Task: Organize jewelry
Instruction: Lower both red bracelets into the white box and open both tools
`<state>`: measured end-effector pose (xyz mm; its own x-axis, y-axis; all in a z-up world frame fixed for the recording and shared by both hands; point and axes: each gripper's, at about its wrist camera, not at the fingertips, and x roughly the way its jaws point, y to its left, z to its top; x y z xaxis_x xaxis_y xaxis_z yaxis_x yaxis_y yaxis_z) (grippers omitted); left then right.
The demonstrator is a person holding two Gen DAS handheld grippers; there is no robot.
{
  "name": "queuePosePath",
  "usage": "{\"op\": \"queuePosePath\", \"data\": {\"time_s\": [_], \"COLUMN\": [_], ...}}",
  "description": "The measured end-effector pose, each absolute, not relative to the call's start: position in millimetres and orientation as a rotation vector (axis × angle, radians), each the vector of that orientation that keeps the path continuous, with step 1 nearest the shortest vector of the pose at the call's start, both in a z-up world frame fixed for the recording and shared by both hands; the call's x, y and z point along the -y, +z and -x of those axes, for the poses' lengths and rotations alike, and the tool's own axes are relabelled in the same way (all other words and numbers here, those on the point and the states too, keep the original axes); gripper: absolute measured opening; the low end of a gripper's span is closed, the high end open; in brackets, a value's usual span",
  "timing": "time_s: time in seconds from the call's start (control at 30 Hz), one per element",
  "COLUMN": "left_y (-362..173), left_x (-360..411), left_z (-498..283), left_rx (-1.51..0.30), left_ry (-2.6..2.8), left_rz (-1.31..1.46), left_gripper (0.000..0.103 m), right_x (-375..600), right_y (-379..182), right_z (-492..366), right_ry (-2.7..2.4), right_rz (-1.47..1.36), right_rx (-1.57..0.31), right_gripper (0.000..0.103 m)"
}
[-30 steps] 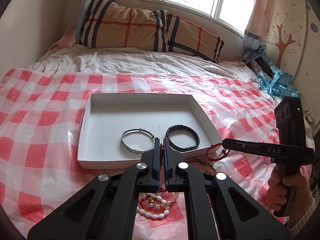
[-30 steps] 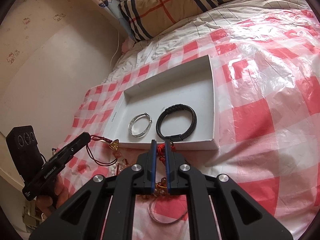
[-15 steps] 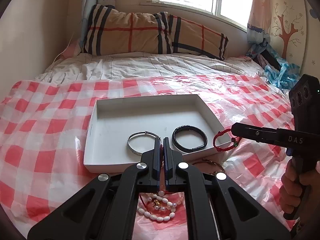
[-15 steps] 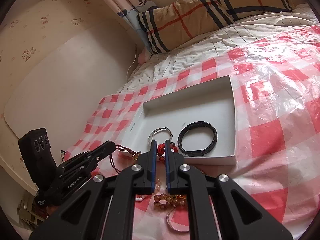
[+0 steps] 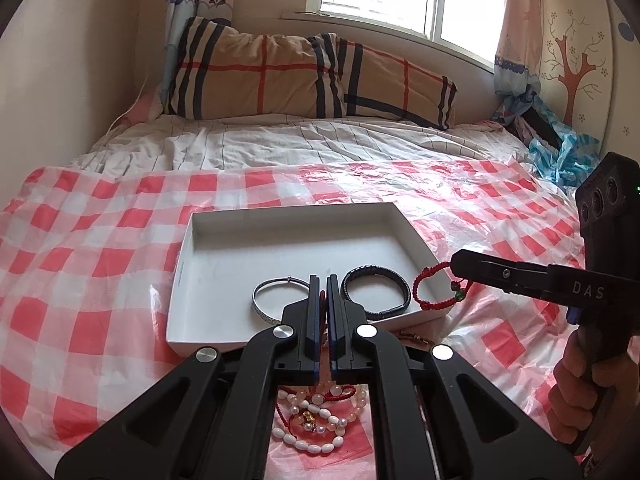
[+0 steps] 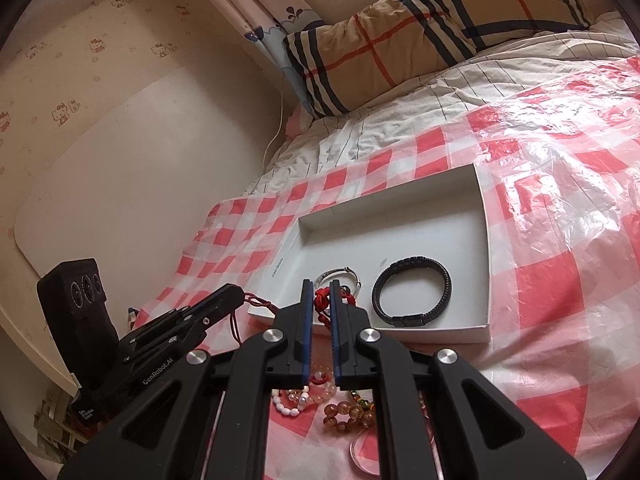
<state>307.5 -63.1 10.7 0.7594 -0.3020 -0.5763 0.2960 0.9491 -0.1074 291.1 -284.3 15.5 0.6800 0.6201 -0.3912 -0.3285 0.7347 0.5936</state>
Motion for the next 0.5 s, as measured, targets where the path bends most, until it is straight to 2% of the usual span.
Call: {"op": "queuePosePath", "data": {"time_s": [0.3, 0.5], "left_y": [31, 22], "left_x": [59, 63], "left_z": [-325, -336], "left_rx": [-0.610, -0.620], "left_ry": [-0.320, -0.315], "left_rz": [0.065, 0.063], "left_gripper": [0.003, 0.003], "right_x": [273, 268], "right_y": [38, 33], "right_z": [-311, -321], "right_ry": [0.564, 0.562], "right_rz": [-0.522, -0.510], "right_rx": [-0.575, -0.580], "right_gripper": [0.009, 0.009]}}
